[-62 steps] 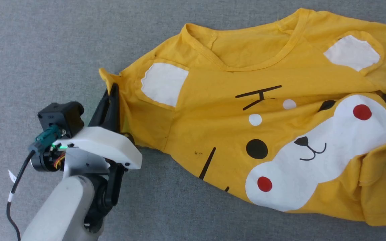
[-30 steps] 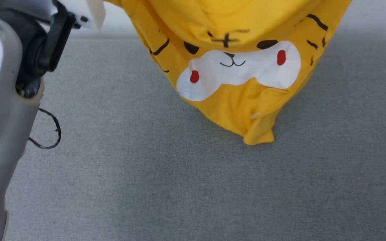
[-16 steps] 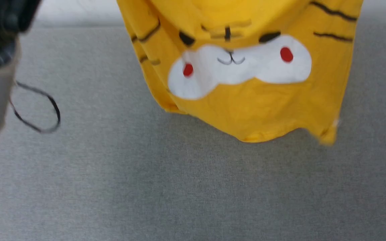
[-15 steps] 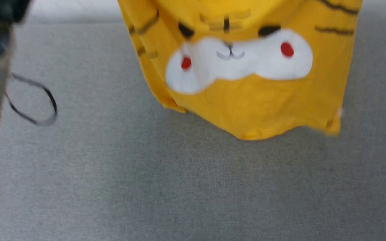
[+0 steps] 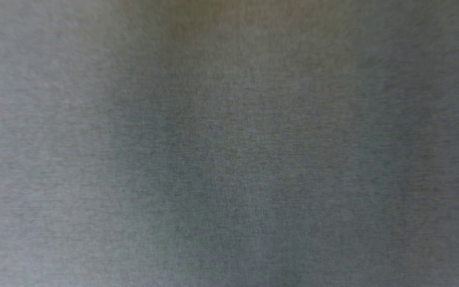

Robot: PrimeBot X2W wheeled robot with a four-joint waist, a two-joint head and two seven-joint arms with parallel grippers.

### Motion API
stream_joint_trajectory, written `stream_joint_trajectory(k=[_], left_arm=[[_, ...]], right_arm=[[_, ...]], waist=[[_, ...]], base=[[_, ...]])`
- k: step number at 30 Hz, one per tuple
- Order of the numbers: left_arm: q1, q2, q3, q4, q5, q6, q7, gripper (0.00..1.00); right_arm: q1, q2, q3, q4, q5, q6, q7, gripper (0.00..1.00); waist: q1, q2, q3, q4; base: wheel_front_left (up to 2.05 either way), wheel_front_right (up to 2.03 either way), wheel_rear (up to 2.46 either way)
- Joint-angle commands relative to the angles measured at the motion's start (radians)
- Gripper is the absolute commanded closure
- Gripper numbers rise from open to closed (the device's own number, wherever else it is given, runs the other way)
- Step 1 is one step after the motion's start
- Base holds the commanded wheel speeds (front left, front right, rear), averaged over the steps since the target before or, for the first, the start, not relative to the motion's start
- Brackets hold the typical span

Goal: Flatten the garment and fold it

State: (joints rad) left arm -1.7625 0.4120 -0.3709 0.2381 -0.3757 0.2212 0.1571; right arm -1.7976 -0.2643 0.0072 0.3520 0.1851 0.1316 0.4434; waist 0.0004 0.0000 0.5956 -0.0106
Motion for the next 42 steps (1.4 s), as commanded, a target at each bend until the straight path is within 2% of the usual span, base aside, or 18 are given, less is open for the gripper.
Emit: stream_joint_trajectory(k=[1,7,12,18,21,27,32,35,39,42], left_arm=[[-0.053,-0.005,0.007,0.038,0.01,-0.012,-0.041,1.0],[-0.114,-0.002,0.016,0.079,0.017,-0.033,-0.124,1.0],[-0.095,0.004,0.012,0.096,0.007,-0.073,-0.216,1.0],[-0.006,0.024,0.012,0.081,-0.034,-0.128,-0.274,1.0],[0.063,0.038,0.037,0.029,-0.078,-0.135,-0.28,1.0],[0.302,0.081,0.07,-0.165,-0.15,-0.111,-0.246,1.0],[0.564,0.126,0.081,-0.369,-0.178,-0.05,-0.201,1.0],[0.739,0.132,0.084,-0.477,-0.201,-0.009,-0.197,1.0],[0.964,0.146,0.074,-0.575,-0.198,0.034,-0.225,1.0],[1.131,0.152,0.045,-0.619,-0.198,0.043,-0.256,1.0]], right_arm=[[-0.045,-0.007,-0.006,0.046,-0.013,-0.001,-0.035,1.0],[-0.113,-0.039,0.012,0.116,-0.026,-0.001,-0.107,1.0],[-0.11,-0.068,0.043,0.158,0.004,-0.001,-0.172,1.0],[-0.047,-0.124,0.126,0.144,0.106,-0.001,-0.22,1.0],[0.018,-0.168,0.164,0.087,0.184,-0.001,-0.235,1.0],[0.254,-0.258,0.188,-0.131,0.34,-0.001,-0.216,1.0],[0.515,-0.3,0.117,-0.323,0.425,-0.001,-0.17,1.0],[0.692,-0.287,0.048,-0.426,0.447,-0.001,-0.149,1.0],[0.921,-0.233,-0.032,-0.554,0.454,-0.001,-0.128,1.0],[1.087,-0.177,-0.069,-0.636,0.459,-0.001,-0.112,1.0]], waist=[[-0.0004,0.0,0.185,0.003],[-0.0004,0.0,0.263,-0.003],[-0.0004,0.0,0.327,-0.007],[-0.0004,0.0,0.318,-0.001],[-0.0004,0.0,0.285,-0.002],[-0.0004,0.0,0.181,-0.006],[-0.0004,0.0,0.098,-0.008],[-0.0004,0.0,0.05,-0.005],[-0.0004,0.0,-0.015,0.0],[-0.0004,0.0,-0.069,0.003]], base=[[0.0,0.0,0.0],[0.0,0.0,0.0],[0.0,0.0,0.0],[0.0,0.0,0.0],[0.0,0.0,0.0],[0.0,0.0,0.0],[0.0,0.0,0.0],[0.0,0.0,0.0],[0.0,0.0,0.0],[0.0,0.0,0.0]])
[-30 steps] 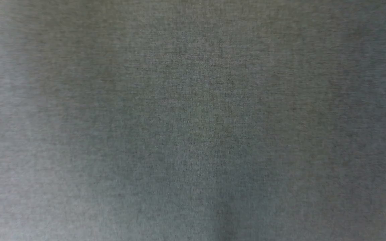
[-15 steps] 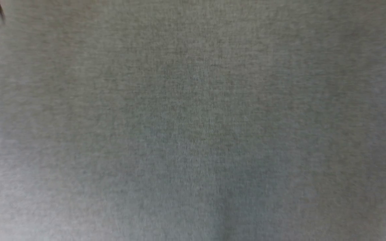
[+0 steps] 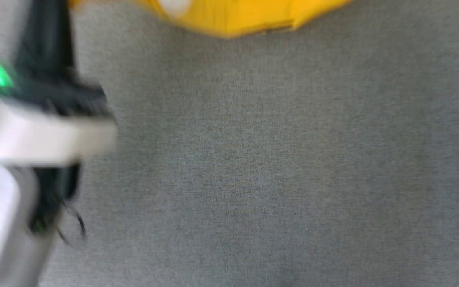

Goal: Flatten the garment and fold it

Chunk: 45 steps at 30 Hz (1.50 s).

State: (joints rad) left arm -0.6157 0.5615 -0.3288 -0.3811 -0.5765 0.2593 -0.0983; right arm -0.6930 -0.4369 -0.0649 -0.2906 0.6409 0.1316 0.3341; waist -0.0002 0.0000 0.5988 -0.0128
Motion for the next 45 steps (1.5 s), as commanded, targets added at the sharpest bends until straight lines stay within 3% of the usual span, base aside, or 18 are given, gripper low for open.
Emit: stream_joint_trajectory(k=[1,12,20,30,37,45], left_arm=[[0.037,0.003,-0.006,-0.009,-0.002,0.006,-0.012,1.0],[0.525,0.014,-0.091,0.01,-0.105,0.012,-0.063,1.0],[0.716,0.026,-0.106,0.08,-0.232,-0.03,-0.052,1.0],[0.879,0.084,-0.115,0.127,-0.339,-0.022,0.046,1.0],[0.989,0.109,-0.105,0.109,-0.409,0.012,0.093,1.0],[0.995,0.144,-0.069,0.049,-0.348,0.05,0.037,1.0]], right_arm=[[0.035,0.015,-0.006,-0.017,0.005,-0.001,0.002,1.0],[0.57,0.173,-0.072,-0.162,0.069,-0.001,0.087,1.0],[0.845,0.193,-0.158,-0.12,0.12,-0.001,0.143,1.0],[1.034,0.216,-0.243,0.0,0.177,-0.001,0.165,1.0],[1.145,0.23,-0.279,0.026,0.211,-0.001,0.202,1.0],[1.173,0.242,-0.298,-0.008,0.203,-0.001,0.211,1.0]], waist=[[0.0002,0.0,-0.092,0.007],[0.0002,0.0,-0.262,0.028],[0.0002,0.0,-0.331,0.026],[0.0002,0.0,-0.412,0.005],[0.0002,0.0,-0.451,0.005],[0.0002,0.0,-0.466,0.021]], base=[[0.0,0.0,0.0],[0.0,0.0,0.0],[0.0,0.0,0.0],[0.0,0.0,0.0],[0.0,0.0,0.0],[0.0,0.0,0.0]])
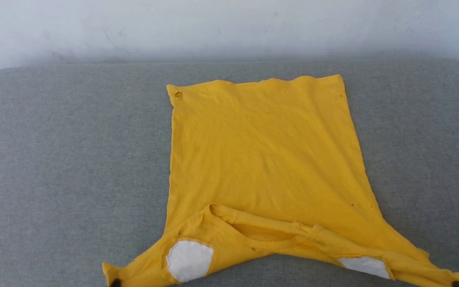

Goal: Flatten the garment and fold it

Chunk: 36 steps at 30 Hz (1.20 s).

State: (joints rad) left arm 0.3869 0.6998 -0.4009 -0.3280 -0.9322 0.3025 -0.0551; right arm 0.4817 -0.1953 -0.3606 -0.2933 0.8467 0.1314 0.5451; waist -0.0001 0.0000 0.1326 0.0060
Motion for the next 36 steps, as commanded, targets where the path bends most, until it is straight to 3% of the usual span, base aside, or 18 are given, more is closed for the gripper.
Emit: stream_joint_trajectory(k=[1,8,17,18,21,24,30,33,36], left_arm=[[-0.019,0.006,0.003,-0.012,0.023,0.01,-0.012,1.0],[-0.135,-0.006,-0.034,-0.055,0.116,0.019,-0.012,1.0],[-0.247,-0.032,-0.087,-0.058,0.171,0.022,0.037,1.0],[-0.255,-0.034,-0.09,-0.057,0.175,0.022,0.041,1.0],[-0.269,-0.036,-0.098,-0.057,0.184,0.025,0.05,1.0],[-0.271,-0.033,-0.103,-0.064,0.19,0.031,0.058,1.0],[-0.275,-0.024,-0.105,-0.098,0.205,0.045,0.069,1.0],[-0.289,-0.025,-0.109,-0.122,0.221,0.051,0.07,1.0],[-0.311,-0.034,-0.119,-0.137,0.236,0.049,0.068,1.0]], right_arm=[[-0.008,-0.003,0.003,-0.008,-0.012,-0.001,-0.001,1.0],[-0.093,-0.06,0.074,0.028,-0.135,-0.001,-0.039,1.0],[-0.222,-0.08,0.179,0.24,-0.24,-0.001,-0.128,1.0],[-0.23,-0.081,0.182,0.263,-0.249,-0.001,-0.142,0.96],[-0.25,-0.081,0.183,0.315,-0.264,-0.001,-0.171,0.0],[-0.266,-0.086,0.168,0.296,-0.248,-0.001,-0.192,0.0],[-0.333,-0.135,0.085,0.085,-0.231,-0.001,-0.191,0.0],[-0.428,-0.168,0.031,-0.066,-0.244,-0.001,-0.154,0.0],[-0.563,-0.189,0.015,-0.141,-0.256,-0.001,-0.083,0.0]], waist=[[0.0001,0.0,0.0,0.005],[0.0001,0.0,0.026,0.014],[0.0001,0.0,0.081,0.034],[0.0001,0.0,0.085,0.036],[0.0001,0.0,0.09,0.042],[0.0001,0.0,0.088,0.047],[0.0001,0.0,0.106,0.059],[0.0001,0.0,0.134,0.072],[0.0001,0.0,0.169,0.091]], base=[[0.0,0.0,0.0],[0.0,0.0,0.0],[0.0,0.0,0.0],[0.0,0.0,0.0],[0.0,0.0,0.0],[0.0,0.0,0.0],[0.0,0.0,0.0],[0.0,0.0,0.0],[0.0,0.0,0.0]])
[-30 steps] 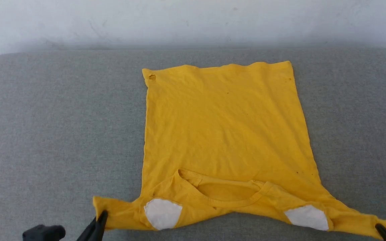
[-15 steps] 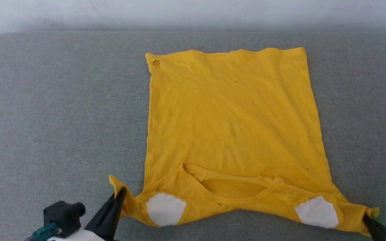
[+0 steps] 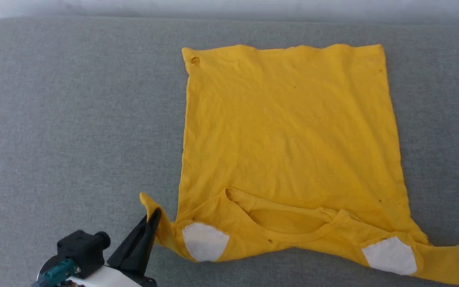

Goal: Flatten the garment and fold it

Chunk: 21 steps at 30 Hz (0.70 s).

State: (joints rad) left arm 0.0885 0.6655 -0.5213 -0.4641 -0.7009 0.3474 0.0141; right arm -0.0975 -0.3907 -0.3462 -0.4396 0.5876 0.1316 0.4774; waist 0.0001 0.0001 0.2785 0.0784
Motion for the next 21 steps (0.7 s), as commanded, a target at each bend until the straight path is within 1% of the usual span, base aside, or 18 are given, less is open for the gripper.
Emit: stream_joint_trajectory(k=[1,2,4,8,11,13,15,18,21], left_arm=[[-0.021,-0.004,-0.003,-0.005,0.011,0.003,-0.002,1.0],[-0.029,-0.008,-0.007,-0.008,0.016,0.002,-0.003,1.0],[-0.046,-0.017,-0.014,-0.012,0.026,0.0,-0.004,1.0],[-0.081,-0.032,-0.025,-0.018,0.047,-0.002,-0.007,1.0],[-0.107,-0.045,-0.036,-0.019,0.061,-0.007,-0.009,1.0],[-0.124,-0.055,-0.046,-0.02,0.07,-0.012,-0.011,1.0],[-0.144,-0.067,-0.056,-0.021,0.08,-0.018,-0.013,1.0],[-0.168,-0.086,-0.07,-0.017,0.091,-0.023,-0.016,1.0],[-0.185,-0.103,-0.081,-0.011,0.099,-0.027,-0.023,1.0]], right_arm=[[-0.032,-0.014,0.006,-0.004,-0.017,-0.001,0.013,0.0],[-0.083,-0.037,0.022,-0.008,-0.037,-0.001,0.042,0.0],[-0.202,-0.058,0.053,0.01,-0.06,-0.001,0.087,0.0],[-0.448,-0.097,0.153,0.107,-0.141,-0.001,0.144,0.0],[-0.611,-0.07,0.195,0.234,-0.196,-0.001,0.19,0.0],[-0.697,-0.052,0.201,0.325,-0.244,-0.001,0.231,0.0],[-0.768,-0.032,0.182,0.405,-0.285,-0.001,0.257,0.0],[-0.826,-0.025,0.163,0.505,-0.351,-0.001,0.296,0.0],[-0.838,-0.019,0.144,0.575,-0.386,-0.001,0.338,0.0]], waist=[[-0.0001,-0.0001,0.037,0.026],[-0.0001,-0.0001,0.052,0.034],[-0.0001,-0.0001,0.081,0.05],[-0.0001,-0.0001,0.145,0.082],[-0.0001,-0.0001,0.193,0.108],[-0.0001,-0.0001,0.222,0.127],[-0.0001,-0.0001,0.253,0.149],[-0.0001,-0.0001,0.292,0.176],[-0.0001,-0.0001,0.323,0.198]], base=[[0.0,0.0,0.0],[0.0,0.0,0.0],[0.0,0.0,0.0],[0.0,0.0,0.0],[0.0,0.0,0.0],[0.0,0.0,0.0],[0.0,0.0,0.0],[0.0,0.0,0.0],[0.0,0.0,0.0]])
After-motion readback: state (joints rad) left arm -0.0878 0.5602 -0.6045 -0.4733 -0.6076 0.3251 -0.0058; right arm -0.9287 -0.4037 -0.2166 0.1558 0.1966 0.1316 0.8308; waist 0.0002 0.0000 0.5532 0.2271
